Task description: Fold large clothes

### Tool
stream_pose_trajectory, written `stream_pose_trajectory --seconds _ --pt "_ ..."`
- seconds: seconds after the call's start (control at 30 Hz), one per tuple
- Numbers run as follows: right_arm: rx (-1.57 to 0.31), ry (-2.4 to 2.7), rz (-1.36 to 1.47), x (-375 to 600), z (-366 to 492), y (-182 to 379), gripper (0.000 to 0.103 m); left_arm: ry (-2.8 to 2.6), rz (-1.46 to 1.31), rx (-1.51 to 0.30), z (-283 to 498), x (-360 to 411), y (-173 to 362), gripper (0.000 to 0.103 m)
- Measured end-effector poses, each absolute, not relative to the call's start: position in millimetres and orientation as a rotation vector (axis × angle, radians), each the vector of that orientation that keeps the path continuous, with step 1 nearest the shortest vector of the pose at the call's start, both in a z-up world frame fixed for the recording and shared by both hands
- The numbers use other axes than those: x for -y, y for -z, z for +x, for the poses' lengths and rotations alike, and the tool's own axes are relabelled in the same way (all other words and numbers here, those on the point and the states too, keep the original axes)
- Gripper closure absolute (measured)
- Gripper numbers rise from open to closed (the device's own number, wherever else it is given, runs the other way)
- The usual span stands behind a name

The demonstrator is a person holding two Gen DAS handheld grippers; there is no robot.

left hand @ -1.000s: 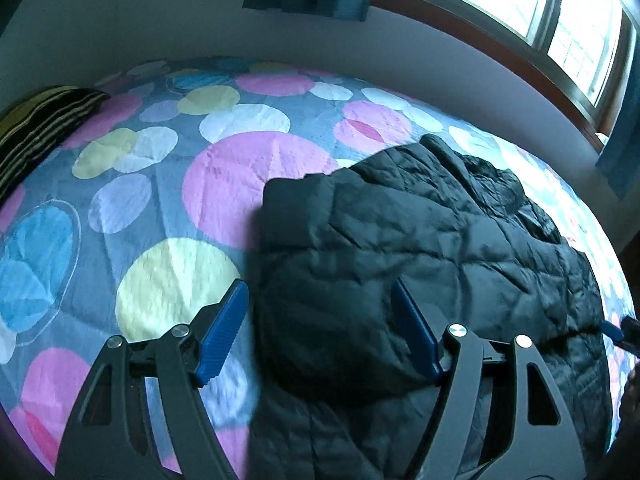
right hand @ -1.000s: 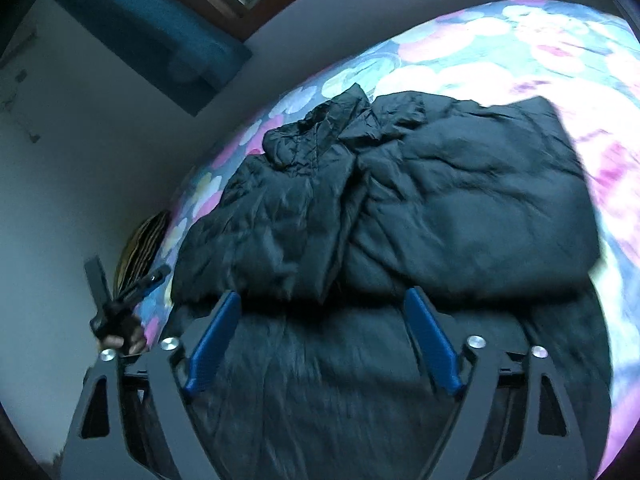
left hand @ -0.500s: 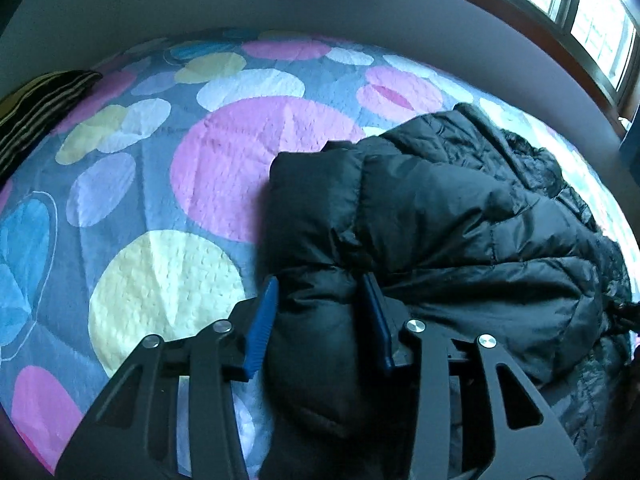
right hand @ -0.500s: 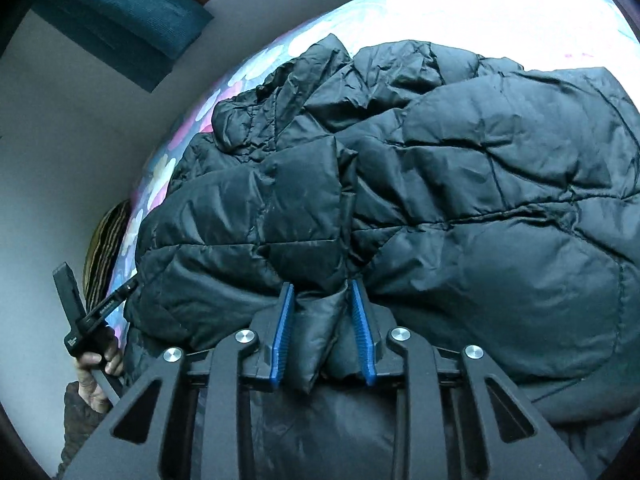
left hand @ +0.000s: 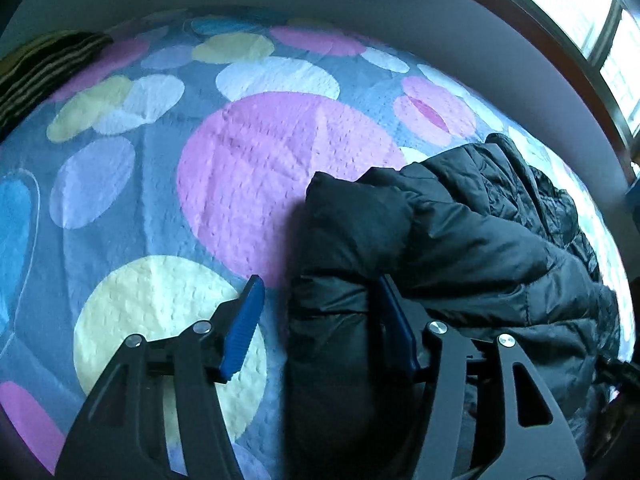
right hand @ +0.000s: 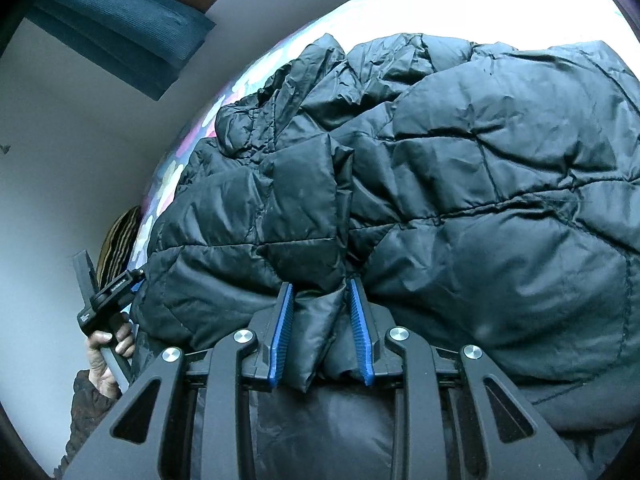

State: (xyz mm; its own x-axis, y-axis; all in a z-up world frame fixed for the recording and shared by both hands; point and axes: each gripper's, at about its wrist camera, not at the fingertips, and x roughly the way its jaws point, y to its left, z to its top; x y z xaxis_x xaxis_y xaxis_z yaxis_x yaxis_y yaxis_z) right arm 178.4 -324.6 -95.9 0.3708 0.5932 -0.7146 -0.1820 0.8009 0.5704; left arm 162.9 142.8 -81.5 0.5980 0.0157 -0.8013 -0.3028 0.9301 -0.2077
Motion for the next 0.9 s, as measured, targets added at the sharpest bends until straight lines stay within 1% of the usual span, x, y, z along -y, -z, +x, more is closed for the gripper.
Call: stream_pose_trajectory --seconds 0.3,0.4,0.43,0.47,0.5,0.57,0.63,0.73,0.9 --pt "-1.080 -0.528 0.467 331.4 178.4 94.6 0.074 -0.208 -0.285 -0.910 164.4 -135.9 81.0 0.044" --pt "-1.075 -0.539 0.489 334.8 176.7 92.2 0.071 -0.223 -0.283 -0.901 160.5 -135.9 76.2 0.041" --pt "-1.075 -0.545 0.506 336.4 175.8 91.3 0.068 -0.228 -0.287 -0.899 158.3 -136.4 74.7 0.039" --pt "-1.074 -0.556 0.526 337.4 174.6 90.3 0.061 -0.232 -0.296 -0.894 154.5 -137.5 72.6 0.038" --pt "-1.070 -0.567 0.543 339.1 172.1 88.2 0.056 -0.233 -0.307 -0.891 149.5 -139.0 70.7 0.034" --pt "-1.058 -0.577 0.555 341.2 164.6 82.5 0.038 -0.230 -0.319 -0.891 139.2 -140.6 67.9 0.030" --pt "-1.046 -0.573 0.536 344.7 151.3 73.5 0.029 -0.219 -0.333 -0.889 124.1 -141.9 64.3 0.028" --pt "-1.031 -0.552 0.505 358.2 125.5 63.5 0.028 -0.188 -0.375 -0.873 100.4 -145.0 59.0 0.025" --pt "-0.992 -0.478 0.497 406.6 75.0 55.2 0.028 -0.120 -0.465 -0.855 39.2 -152.1 59.8 0.024"
